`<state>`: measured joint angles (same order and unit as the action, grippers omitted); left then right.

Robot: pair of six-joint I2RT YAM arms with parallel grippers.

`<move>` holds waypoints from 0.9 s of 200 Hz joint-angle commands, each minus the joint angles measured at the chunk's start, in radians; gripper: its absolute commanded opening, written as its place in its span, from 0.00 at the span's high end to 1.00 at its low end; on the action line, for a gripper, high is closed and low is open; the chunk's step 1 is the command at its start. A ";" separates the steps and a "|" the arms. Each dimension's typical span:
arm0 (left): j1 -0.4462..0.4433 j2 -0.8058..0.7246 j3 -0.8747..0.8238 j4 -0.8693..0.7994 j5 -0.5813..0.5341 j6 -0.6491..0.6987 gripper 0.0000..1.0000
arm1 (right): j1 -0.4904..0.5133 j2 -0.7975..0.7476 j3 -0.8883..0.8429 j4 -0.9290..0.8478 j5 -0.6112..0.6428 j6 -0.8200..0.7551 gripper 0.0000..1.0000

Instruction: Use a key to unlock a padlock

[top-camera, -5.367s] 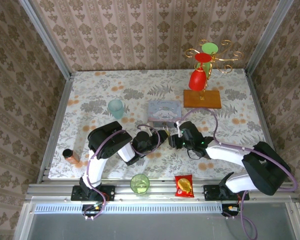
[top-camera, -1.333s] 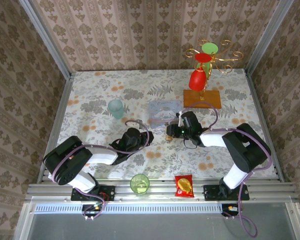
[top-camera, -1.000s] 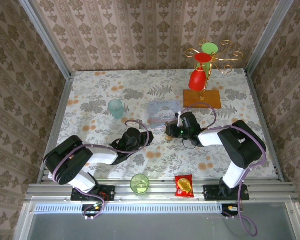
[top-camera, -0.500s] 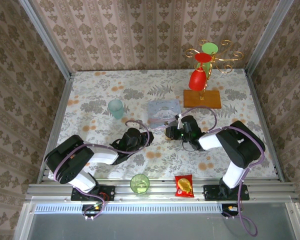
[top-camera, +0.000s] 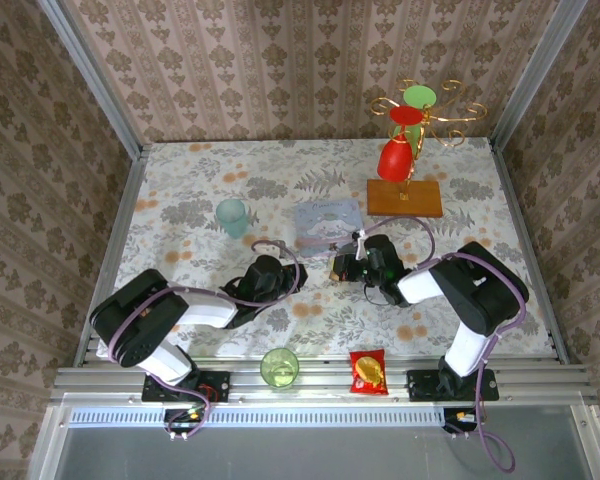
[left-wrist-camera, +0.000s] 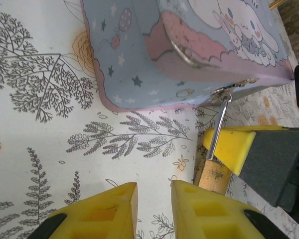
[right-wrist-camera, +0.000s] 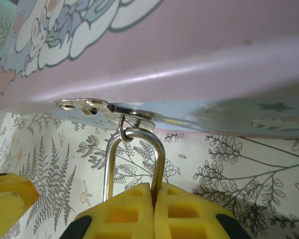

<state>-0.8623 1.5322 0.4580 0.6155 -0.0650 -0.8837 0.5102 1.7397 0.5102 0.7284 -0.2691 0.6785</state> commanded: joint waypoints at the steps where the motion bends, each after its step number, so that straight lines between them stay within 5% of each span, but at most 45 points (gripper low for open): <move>1: 0.008 -0.076 0.134 -0.145 -0.020 0.163 0.73 | 0.004 0.007 -0.049 -0.007 0.008 0.069 0.95; 52: 0.022 0.124 0.592 -0.526 0.005 0.561 0.68 | 0.026 0.012 -0.101 0.049 0.114 0.234 1.00; 81: 0.024 0.320 0.776 -0.641 0.040 0.645 0.69 | 0.054 0.017 -0.114 0.070 0.160 0.316 1.00; 180: -0.007 0.420 0.601 -0.509 -0.023 0.688 0.79 | 0.081 0.038 -0.150 0.201 0.324 0.552 1.00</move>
<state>-0.8623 1.9095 1.1683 0.1867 -0.0921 -0.2279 0.5922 1.7607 0.3794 0.9802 -0.0364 1.1645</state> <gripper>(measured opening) 0.219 0.061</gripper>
